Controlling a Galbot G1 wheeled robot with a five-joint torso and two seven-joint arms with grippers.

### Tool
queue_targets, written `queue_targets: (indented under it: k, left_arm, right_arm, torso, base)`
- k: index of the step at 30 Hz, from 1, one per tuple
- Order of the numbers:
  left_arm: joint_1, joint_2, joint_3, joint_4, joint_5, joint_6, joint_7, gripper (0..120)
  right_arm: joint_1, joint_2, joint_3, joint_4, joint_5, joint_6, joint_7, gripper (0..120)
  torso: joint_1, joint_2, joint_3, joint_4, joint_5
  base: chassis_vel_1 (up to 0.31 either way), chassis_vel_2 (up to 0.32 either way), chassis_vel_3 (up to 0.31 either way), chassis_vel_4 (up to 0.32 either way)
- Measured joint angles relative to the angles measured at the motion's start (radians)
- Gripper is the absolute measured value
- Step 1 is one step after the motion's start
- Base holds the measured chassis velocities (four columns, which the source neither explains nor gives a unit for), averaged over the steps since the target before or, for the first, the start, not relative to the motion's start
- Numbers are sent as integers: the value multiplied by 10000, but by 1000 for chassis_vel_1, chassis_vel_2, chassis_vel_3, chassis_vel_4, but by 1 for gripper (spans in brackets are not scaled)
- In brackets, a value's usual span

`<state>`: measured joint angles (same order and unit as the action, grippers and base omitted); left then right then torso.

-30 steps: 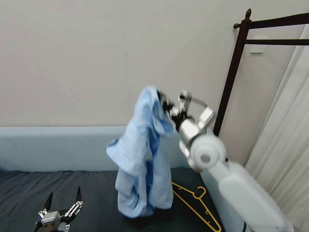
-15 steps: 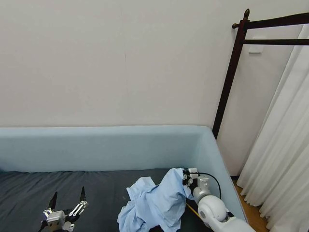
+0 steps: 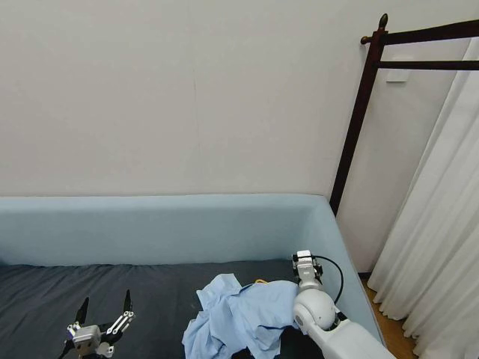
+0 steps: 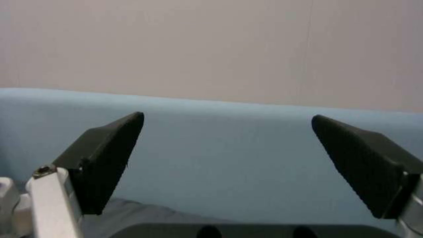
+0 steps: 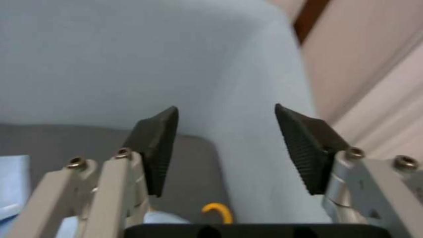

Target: Pick up the clothes from the sofa and hang them on the clothes hanger.

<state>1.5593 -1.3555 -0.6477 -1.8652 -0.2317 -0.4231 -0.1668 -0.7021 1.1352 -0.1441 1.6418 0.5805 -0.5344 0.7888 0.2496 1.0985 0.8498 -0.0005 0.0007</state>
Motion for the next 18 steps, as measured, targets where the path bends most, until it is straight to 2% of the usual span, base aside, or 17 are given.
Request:
queue_targets:
  k: [4, 7, 9, 10, 12, 13, 17, 18]
  left_arm:
    - [-11, -12, -36, 18, 0, 22, 0, 100]
    - [33, -4, -161, -7, 2, 99, -9, 100]
    - [38, 11, -213, -6, 0, 118, -11, 100]
    - [44, 34, -293, 2, -2, 135, -16, 100]
    - [70, 76, -510, 40, -32, 159, -28, 100]
    - [70, 76, -510, 40, -32, 159, -28, 100]
    - [211, 102, -836, -23, -61, 188, -36, 100]
    - [211, 102, -836, -23, -61, 188, -36, 100]
  right_arm:
    - [5, 195, -820, -82, 502, 948, -805, 77]
    - [-5, 828, -1452, -1050, 76, 2385, -1987, 90]
    - [-4, 1092, -1595, -1415, -110, 2681, -2181, 92]
    - [9, 1369, -1719, -1780, -325, 2906, -2305, 98]
    - [92, 1866, -1933, -2635, -902, 3152, -2353, 100]
    - [92, 1866, -1933, -2635, -902, 3152, -2353, 100]
    - [307, 2952, -2099, -4441, -1860, 3482, -1733, 100]
    - [307, 2952, -2099, -4441, -1860, 3482, -1733, 100]
  torso:
    - [0, -1, 0, 2, 2]
    - [0, 0, 0, 4, 0]
    - [0, -1, 0, 3, 0]
    - [1, -1, 1, 3, 2]
    - [0, -1, 0, 3, 0]
    - [0, -1, 0, 3, 0]
    - [0, -1, 1, 2, -2]
    - [0, -1, 1, 2, -2]
  base:
    - [0, 0, 0, 0]
    - [0, 0, 0, 0]
    - [0, 0, 0, 0]
    - [0, 0, 0, 0]
    - [0, 0, 0, 0]
    - [0, 0, 0, 0]
    - [0, 0, 0, 0]
    - [0, 0, 0, 0]
